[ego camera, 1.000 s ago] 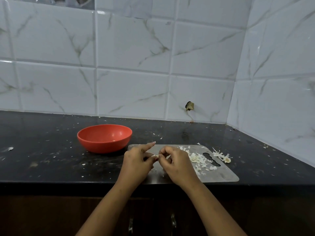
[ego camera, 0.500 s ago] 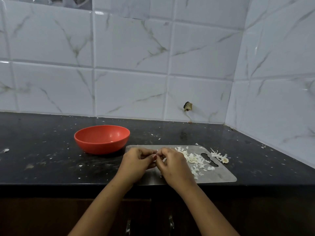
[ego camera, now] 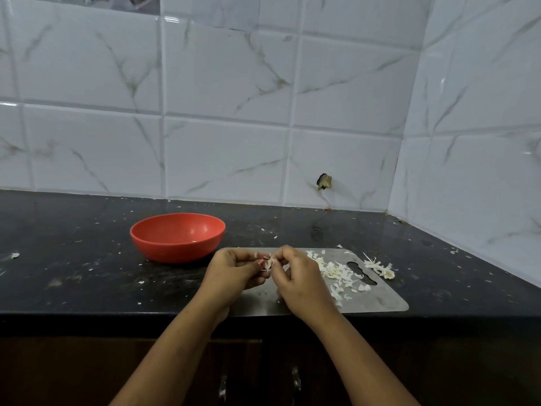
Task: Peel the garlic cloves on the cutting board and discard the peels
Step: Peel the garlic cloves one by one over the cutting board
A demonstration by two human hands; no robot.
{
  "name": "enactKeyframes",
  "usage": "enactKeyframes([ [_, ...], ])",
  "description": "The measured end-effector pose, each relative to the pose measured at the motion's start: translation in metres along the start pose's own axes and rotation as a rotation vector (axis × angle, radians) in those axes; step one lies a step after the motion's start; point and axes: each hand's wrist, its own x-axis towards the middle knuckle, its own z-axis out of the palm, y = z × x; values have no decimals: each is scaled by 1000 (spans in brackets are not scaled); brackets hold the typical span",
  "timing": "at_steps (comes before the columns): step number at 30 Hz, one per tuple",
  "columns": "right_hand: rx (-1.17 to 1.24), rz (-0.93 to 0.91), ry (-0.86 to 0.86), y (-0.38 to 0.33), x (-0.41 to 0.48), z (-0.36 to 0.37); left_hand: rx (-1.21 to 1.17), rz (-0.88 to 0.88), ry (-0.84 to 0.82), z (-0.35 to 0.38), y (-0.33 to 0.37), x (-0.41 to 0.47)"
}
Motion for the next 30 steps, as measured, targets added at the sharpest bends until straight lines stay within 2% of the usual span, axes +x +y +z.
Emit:
enactKeyframes([
  [8, 215, 201, 1, -5, 2, -9, -23, 3, 9, -1, 2, -1],
  [12, 241, 259, -1, -7, 3, -9, -55, -2, 19, -2, 2, -1],
  [17, 290, 331, 126, -4, 5, -7, -70, -24, 28, -3, 4, -1],
  [20, 183, 317, 195, 0, 5, -6, -81, -37, 22, -4, 3, -1],
  [22, 203, 286, 193, 1, 3, -7, -92, -39, 21, -4, 3, -1],
  [27, 384, 166, -29, -3, 3, -8, -90, -23, -17, -3, 3, -2],
  [30, 313, 69, -25, -2, 2, -5, -17, -6, -20, -1, 3, -3],
])
